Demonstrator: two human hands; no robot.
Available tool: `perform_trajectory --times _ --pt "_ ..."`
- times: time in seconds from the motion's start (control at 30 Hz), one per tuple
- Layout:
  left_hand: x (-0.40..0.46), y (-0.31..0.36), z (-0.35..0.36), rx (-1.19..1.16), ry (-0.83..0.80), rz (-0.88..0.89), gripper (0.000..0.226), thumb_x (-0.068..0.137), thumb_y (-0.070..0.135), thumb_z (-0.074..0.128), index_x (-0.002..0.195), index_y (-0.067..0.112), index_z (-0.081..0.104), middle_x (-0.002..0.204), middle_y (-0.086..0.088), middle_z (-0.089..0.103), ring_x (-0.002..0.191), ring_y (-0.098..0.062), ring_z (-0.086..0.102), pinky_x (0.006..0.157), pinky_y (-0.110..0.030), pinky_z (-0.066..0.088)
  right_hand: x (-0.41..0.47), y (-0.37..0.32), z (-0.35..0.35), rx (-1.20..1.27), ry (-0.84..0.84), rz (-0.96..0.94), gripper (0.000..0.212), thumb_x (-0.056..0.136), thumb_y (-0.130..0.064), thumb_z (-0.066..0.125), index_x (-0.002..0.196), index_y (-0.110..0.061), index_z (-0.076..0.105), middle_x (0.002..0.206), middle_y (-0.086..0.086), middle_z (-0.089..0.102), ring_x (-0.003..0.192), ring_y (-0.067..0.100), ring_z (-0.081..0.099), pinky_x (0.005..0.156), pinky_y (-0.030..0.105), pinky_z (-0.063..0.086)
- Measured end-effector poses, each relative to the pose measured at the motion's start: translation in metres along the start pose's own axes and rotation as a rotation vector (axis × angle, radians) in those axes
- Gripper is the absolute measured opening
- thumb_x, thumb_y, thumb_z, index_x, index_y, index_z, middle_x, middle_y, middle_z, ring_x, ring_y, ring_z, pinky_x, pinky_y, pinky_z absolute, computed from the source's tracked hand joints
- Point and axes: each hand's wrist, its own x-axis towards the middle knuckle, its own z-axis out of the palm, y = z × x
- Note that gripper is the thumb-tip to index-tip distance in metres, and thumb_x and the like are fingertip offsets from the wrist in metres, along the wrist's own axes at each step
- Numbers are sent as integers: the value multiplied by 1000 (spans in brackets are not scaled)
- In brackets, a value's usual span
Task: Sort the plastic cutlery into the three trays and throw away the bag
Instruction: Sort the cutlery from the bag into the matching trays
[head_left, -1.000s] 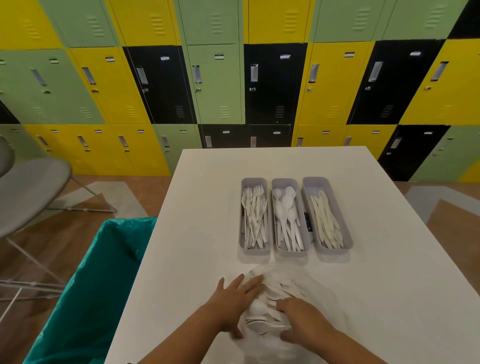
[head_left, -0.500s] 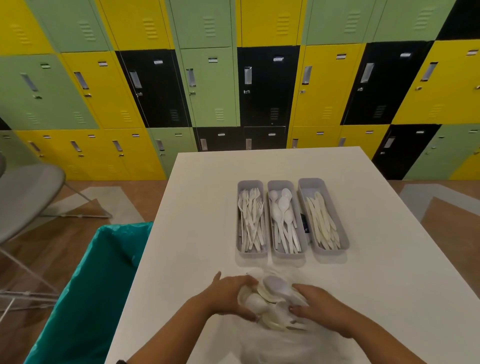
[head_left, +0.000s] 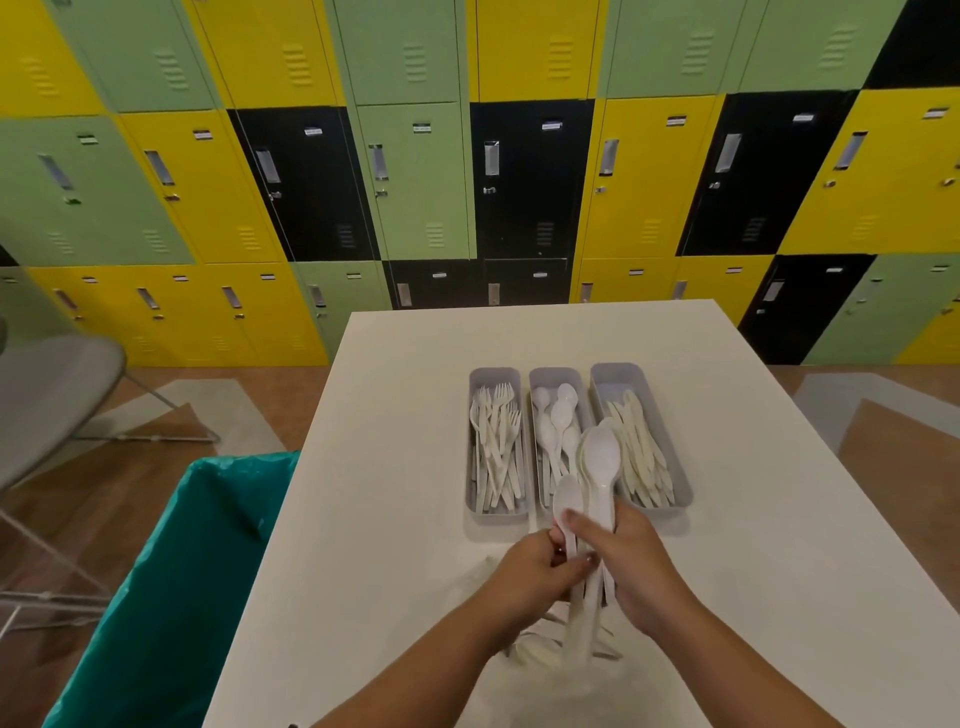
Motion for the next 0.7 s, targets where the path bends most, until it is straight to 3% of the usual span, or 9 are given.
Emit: perform_trajectory --times 0.13,0.2,0.27,0.37,0.43,0.53,0.7 --pt "3 4 5 -139 94 -35 24 99 21 40 117 21 55 99 -7 69 87 -23 68 80 -30 57 5 1 5 57 -1 35 30 92 -15 54 122 -17 53 104 12 69 93 30 67 49 27 50" --pt "6 3 6 -152 143 -44 26 100 23 38 120 26 54 106 -6 69 94 -22 68 80 -29 57 8 2 6 136 -24 80 32 95 -18 48 127 -17 50 105 16 69 91 33 68 54 32 52" --pt "7 2 7 -144 179 -41 26 101 24 37 119 25 56 100 -4 70 86 -16 68 73 -24 57 10 3 5 149 -65 61 33 97 -18 44 129 -18 50 106 13 71 93 29 70 68 38 56" --pt "10 1 10 -122 249 -38 29 101 26 35 120 22 57 96 -4 71 82 -17 67 77 -31 58 12 3 4 177 -116 9 32 98 -15 44 128 -19 51 108 10 71 98 24 70 78 35 55" --pt "14 0 9 -59 294 -19 32 101 27 36 115 18 63 100 -7 71 90 -22 68 87 -42 56 14 3 3 248 -117 15 31 97 -13 45 126 -15 53 107 13 72 98 25 70 77 34 56" --pt "18 -1 4 26 300 -4 33 98 28 38 103 12 68 95 -14 71 88 -30 67 87 -48 53 19 4 0 332 -93 39 26 96 -12 46 120 -10 57 98 16 74 91 25 72 67 27 59" --pt "25 -3 -2 158 296 -11 31 99 23 40 97 7 67 93 -15 70 82 -28 65 83 -42 52 27 8 -5 305 -36 54 29 95 -15 48 122 -8 57 105 15 72 93 25 71 67 27 58"
